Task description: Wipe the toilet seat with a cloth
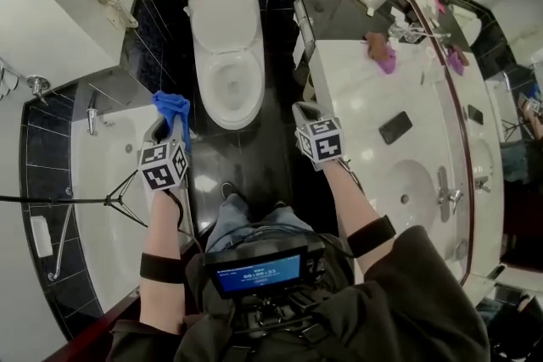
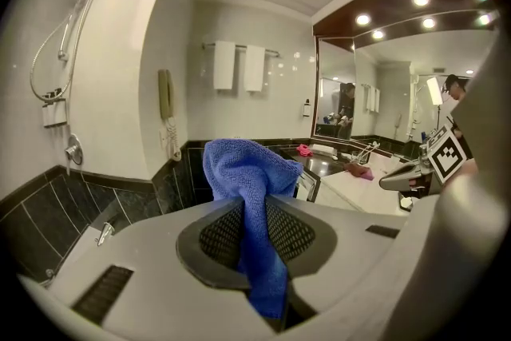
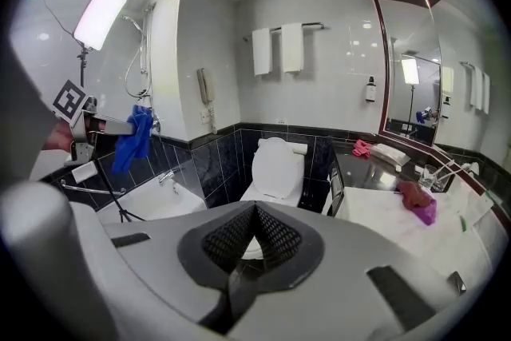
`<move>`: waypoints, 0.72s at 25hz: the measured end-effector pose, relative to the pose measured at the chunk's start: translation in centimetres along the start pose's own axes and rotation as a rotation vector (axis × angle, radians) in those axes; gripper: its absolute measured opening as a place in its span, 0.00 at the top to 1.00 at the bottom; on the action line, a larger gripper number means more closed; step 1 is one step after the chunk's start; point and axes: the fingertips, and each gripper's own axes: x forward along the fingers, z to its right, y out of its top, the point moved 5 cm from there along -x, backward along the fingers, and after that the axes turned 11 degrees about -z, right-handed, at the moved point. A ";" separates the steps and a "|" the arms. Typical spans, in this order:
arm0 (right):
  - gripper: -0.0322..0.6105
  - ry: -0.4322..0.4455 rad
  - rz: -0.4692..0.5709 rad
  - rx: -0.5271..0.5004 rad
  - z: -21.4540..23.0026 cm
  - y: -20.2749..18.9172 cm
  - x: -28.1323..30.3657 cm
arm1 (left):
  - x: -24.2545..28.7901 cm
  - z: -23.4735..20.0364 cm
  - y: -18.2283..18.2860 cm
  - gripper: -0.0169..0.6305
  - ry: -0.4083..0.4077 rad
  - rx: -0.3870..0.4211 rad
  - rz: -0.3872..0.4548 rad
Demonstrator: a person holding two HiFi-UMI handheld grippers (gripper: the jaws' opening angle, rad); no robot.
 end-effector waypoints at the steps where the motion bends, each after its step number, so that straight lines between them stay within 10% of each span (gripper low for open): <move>1: 0.92 0.002 0.001 -0.001 -0.1 -0.1 -0.1 | -0.1 0.0 0.0 0.87 0.001 0.000 0.003; 18: 0.92 0.024 -0.029 0.013 -0.2 -2.2 -0.1 | -0.9 0.5 -1.8 0.87 0.012 -0.005 0.002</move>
